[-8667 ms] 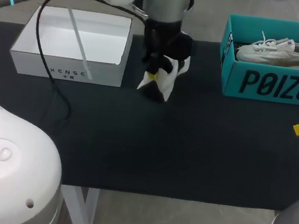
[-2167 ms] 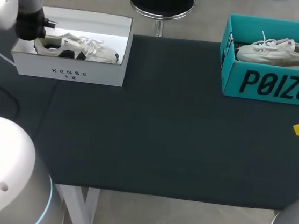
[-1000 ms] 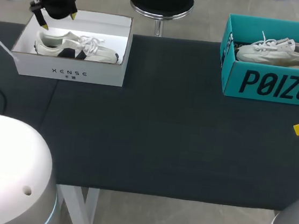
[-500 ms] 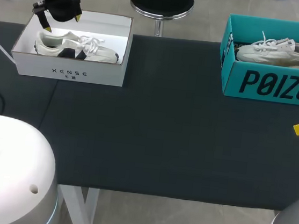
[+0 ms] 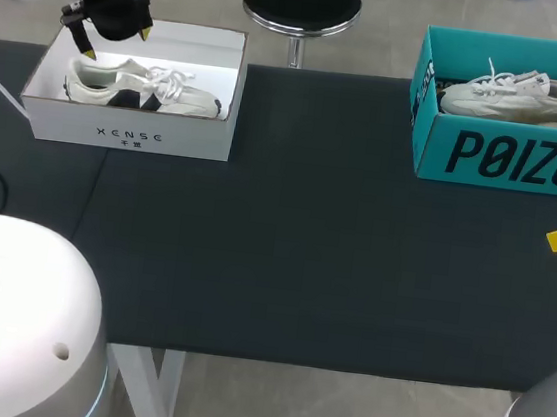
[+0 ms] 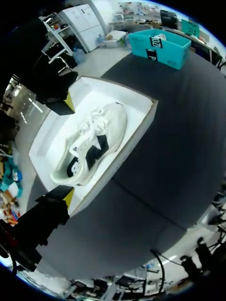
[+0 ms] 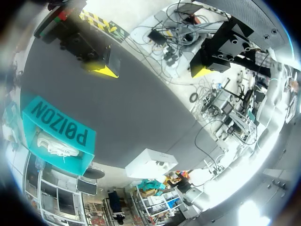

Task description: Take the shoe out of the shoebox, open the shoe tongue, remove and reinsert the insole, then place the shoe into the shoebox

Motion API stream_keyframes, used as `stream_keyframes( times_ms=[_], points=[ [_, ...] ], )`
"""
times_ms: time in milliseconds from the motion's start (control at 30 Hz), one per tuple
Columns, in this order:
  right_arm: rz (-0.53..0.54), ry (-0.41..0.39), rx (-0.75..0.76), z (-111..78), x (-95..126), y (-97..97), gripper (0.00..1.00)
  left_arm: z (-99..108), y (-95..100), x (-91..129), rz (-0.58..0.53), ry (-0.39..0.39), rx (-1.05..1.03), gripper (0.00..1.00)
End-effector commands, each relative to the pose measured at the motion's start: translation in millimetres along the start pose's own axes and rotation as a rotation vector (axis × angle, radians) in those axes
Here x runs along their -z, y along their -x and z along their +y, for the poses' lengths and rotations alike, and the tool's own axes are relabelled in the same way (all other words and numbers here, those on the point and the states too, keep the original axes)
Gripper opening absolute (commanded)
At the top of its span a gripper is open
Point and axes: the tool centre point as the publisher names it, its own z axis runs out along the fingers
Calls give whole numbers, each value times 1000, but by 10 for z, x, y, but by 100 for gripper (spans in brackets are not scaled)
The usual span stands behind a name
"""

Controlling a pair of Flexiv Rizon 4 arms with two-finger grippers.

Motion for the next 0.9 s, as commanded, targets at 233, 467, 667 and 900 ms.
stream_keyframes(
  times_ms=[233, 467, 667, 900],
  points=[
    [-205, 27, -27, 553, -18, 1281, 100, 1, -3, 1, 1, 1, -1, 100],
    [-456, 12, -91, 1000, -18, 2133, 100, 1, -3, 1, 1, 1, -1, 100],
    [-623, -206, -119, 1422, -40, 2790, 100, 1, -3, 1, 1, 1, -1, 100],
    [-623, -206, -119, 1422, -40, 2790, 100, 1, -3, 1, 1, 1, -1, 100]
  ],
)
